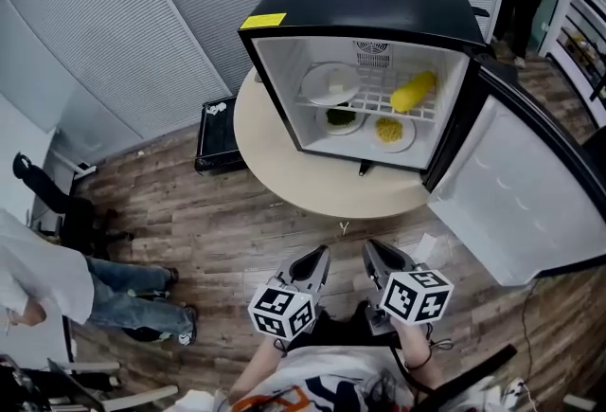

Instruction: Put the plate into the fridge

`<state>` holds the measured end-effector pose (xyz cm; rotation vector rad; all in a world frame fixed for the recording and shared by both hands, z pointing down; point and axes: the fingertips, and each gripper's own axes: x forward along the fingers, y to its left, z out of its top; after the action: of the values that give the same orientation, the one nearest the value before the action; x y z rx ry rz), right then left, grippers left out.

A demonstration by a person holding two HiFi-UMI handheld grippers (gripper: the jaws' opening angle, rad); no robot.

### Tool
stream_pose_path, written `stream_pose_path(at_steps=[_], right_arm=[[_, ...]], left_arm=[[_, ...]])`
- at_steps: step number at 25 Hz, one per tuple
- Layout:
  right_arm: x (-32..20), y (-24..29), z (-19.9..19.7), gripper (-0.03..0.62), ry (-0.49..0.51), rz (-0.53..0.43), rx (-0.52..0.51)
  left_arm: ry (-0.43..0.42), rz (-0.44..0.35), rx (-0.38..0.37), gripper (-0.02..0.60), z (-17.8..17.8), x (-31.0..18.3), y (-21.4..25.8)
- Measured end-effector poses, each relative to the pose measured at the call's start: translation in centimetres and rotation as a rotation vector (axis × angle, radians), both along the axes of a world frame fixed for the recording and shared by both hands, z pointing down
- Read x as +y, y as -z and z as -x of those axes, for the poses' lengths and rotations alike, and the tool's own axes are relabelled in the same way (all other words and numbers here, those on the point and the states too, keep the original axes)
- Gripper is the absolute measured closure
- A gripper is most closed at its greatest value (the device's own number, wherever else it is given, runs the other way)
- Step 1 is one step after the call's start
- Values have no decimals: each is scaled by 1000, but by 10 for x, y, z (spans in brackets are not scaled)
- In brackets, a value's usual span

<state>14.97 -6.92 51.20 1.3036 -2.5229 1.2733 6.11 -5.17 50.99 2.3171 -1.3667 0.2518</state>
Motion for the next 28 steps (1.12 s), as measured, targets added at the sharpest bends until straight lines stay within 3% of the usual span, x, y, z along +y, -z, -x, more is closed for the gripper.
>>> stream_pose_path(at_steps=[8,16,28], right_arm=[[18,2,19,562,5,-8,-9],[69,5,62,566,30,-19,-2],[135,16,102,568,54,-64,70]], left_arm=[[-4,-26,3,568,15,25,8],[-20,-30,8,568,48,72,12],[-47,-66,41,568,80,135,24]])
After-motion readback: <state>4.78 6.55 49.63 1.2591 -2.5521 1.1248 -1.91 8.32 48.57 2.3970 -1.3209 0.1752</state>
